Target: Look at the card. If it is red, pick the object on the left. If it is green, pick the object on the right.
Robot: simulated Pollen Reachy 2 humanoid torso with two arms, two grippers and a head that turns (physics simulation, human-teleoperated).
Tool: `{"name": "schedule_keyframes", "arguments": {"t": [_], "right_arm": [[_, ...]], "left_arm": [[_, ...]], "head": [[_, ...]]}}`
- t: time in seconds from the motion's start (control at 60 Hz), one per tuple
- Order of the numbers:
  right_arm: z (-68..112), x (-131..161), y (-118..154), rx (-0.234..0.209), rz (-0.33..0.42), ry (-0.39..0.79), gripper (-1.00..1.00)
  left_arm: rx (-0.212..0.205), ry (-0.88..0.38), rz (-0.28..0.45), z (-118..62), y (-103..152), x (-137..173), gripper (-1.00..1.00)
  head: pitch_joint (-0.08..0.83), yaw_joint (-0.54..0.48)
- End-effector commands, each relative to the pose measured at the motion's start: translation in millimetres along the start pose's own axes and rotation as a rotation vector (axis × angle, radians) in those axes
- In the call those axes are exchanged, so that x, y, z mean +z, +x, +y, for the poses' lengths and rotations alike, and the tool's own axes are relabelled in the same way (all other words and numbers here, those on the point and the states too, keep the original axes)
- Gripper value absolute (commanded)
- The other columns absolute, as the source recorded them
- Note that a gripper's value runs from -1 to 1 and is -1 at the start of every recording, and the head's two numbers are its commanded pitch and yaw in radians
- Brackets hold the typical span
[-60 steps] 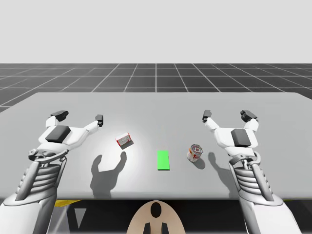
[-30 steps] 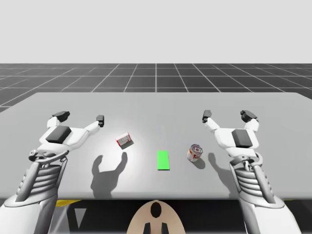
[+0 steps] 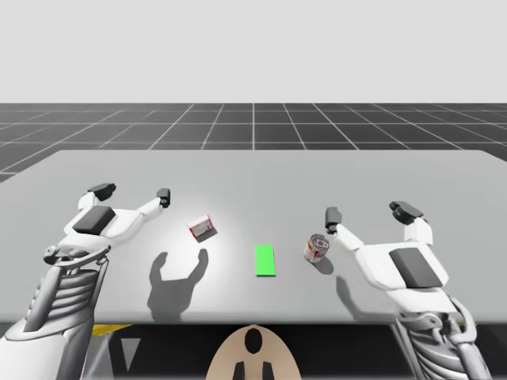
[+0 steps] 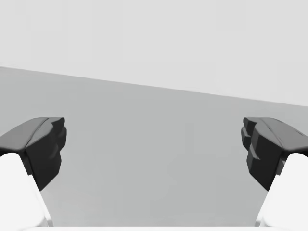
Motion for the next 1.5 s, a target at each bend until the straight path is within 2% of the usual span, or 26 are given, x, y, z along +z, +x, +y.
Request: {"name": "schedule_keyframes", "arguments": {"t": [0.017,0.133,0.183,0.217,0.35,0.4,0.6,0.65,0.7,0.75,0.8,0.867,0.983,1.1,1.133,1.167,1.183,1.2,1.283,1.4,1.5], "right_arm": [[17.9,35,-11,-0.045,0.066,0.063,-1.0],[30.1,53,-28,-0.021,0.081,0.077,-1.0],[33.7,59,-37,-0.043,0.099,0.098,-1.0],[35.1,61,-41,-0.033,0.101,0.096,-1.0],[41.2,65,-64,-0.06,0.164,0.131,-1.0],[42.7,64,-71,-0.051,0.182,0.14,-1.0],[45.2,40,-92,-0.126,0.265,0.159,-1.0],[45.4,33,-95,-0.127,0.272,0.157,-1.0],[46.1,24,-98,-0.159,0.305,0.168,-1.0],[46.5,17,-102,-0.161,0.323,0.17,-1.0],[48.2,11,-104,-0.184,0.346,0.18,-1.0],[48.9,5,-105,-0.174,0.349,0.185,-1.0],[50.5,-4,-114,-0.231,0.412,0.201,-1.0],[50.1,-7,-118,-0.243,0.435,0.212,-1.0],[50.5,-6,-118,-0.226,0.427,0.215,-0.82],[49.7,-5,-118,-0.215,0.428,0.205,-0.35],[49.3,-5,-118,-0.211,0.423,0.195,0.35],[49.4,-5,-118,-0.213,0.424,0.198,0.71],[48.8,-2,-117,-0.205,0.424,0.186,0.96],[48.2,-2,-118,-0.198,0.424,0.181,0.99],[47.7,-1,-118,-0.205,0.428,0.183,0.99]], "left_arm": [[0.006,-0.001,0.006,-1.1,0,0,-1.0],[0.004,0.002,0.009,-1.7,-1,0,-1.0],[0.004,0.004,0.008,-1.5,-1,0,-1.0],[0.004,0.005,0.008,-1.3,0,0,-1.0],[0.005,0.008,0.007,-1.0,0,1,-1.0],[0.005,0.008,0.007,-0.9,0,0,-1.0],[0.005,0.01,0.002,0.2,1,1,-1.0],[0.005,0.012,0.001,0.8,2,1,-1.0],[0.006,0.014,-0.001,2.1,3,1,-1.0],[0.009,0.017,-0.003,3.3,3,2,-1.0],[0.01,0.018,-0.004,4.1,4,2,-1.0],[0.01,0.018,-0.005,4.3,4,2,-1.0],[0.008,0.016,-0.004,4.1,4,2,-1.0],[0.008,0.016,-0.004,4.0,4,2,-1.0],[0.008,0.016,-0.004,4.0,4,2,-1.0],[0.008,0.016,-0.004,4.0,4,2,-1.0],[0.008,0.016,-0.004,4.0,4,2,-1.0],[0.008,0.016,-0.004,4.0,4,2,-1.0],[0.008,0.016,-0.004,4.0,4,2,-1.0],[0.008,0.016,-0.004,4.0,4,2,-1.0],[0.008,0.016,-0.004,4.0,4,2,-1.0]], "head": [[0.749,-0.29],[0.748,-0.29],[0.746,-0.3],[0.746,-0.3],[0.743,-0.3],[0.743,-0.3],[0.741,-0.3],[0.74,-0.3],[0.74,-0.3],[0.741,-0.3],[0.741,-0.3],[0.742,-0.3],[0.742,-0.3],[0.743,-0.3],[0.742,-0.3],[0.741,-0.3],[0.739,-0.3],[0.739,-0.3],[0.736,-0.31],[0.708,-0.31],[0.608,-0.32]]}}
